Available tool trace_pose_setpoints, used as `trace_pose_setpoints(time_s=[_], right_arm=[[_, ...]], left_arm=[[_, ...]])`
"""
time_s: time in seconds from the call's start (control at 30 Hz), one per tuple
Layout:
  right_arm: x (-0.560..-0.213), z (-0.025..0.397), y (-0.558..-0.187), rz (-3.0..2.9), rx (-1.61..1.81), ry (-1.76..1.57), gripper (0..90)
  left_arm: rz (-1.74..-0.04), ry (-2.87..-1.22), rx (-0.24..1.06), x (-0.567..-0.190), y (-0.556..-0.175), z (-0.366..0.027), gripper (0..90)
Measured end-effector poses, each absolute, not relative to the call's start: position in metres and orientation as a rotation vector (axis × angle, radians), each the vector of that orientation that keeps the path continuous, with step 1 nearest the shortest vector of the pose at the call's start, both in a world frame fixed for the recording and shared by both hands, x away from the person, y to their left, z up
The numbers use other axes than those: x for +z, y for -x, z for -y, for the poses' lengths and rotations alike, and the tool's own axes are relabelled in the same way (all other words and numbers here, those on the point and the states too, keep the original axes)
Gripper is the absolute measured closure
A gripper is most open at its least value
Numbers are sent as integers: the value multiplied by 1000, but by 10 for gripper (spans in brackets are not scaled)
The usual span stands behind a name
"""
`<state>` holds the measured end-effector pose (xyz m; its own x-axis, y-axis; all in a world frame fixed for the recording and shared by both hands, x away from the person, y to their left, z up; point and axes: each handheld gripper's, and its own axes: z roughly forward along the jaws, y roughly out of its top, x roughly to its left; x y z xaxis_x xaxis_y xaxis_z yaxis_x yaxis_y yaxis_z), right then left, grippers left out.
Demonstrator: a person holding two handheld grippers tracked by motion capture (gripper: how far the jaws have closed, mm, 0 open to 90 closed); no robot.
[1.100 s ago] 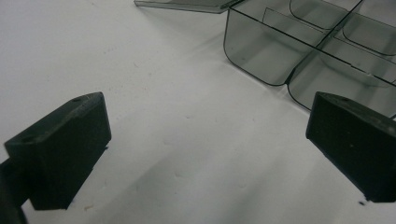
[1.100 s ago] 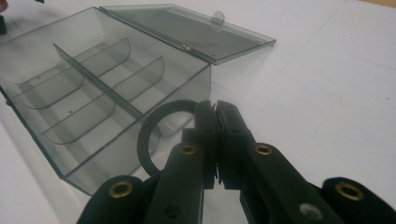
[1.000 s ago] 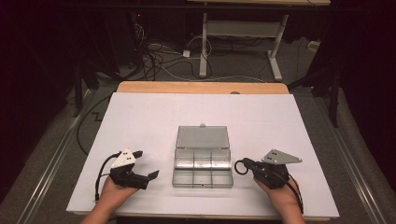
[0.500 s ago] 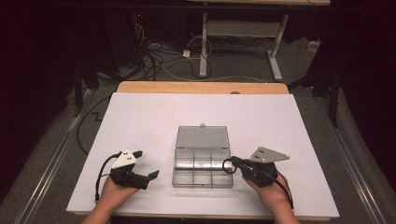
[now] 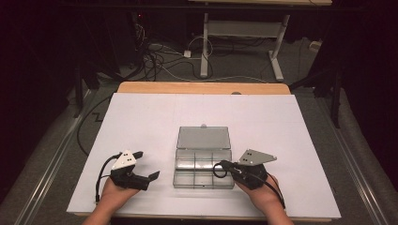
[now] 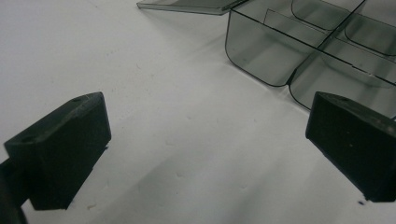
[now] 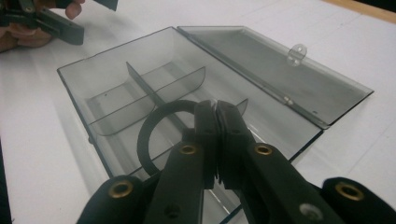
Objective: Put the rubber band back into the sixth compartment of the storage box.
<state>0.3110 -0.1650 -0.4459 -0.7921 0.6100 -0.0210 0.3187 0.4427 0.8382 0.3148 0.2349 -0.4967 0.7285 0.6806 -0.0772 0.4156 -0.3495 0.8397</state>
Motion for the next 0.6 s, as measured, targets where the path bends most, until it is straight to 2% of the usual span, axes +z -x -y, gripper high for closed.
trace_pose_setpoints(time_s=[0.6], right_arm=[[-455, 162, -304, -2416, 1196, -777, 893]], left_arm=[[-817, -1991, 372, -496, -313, -234, 0]])
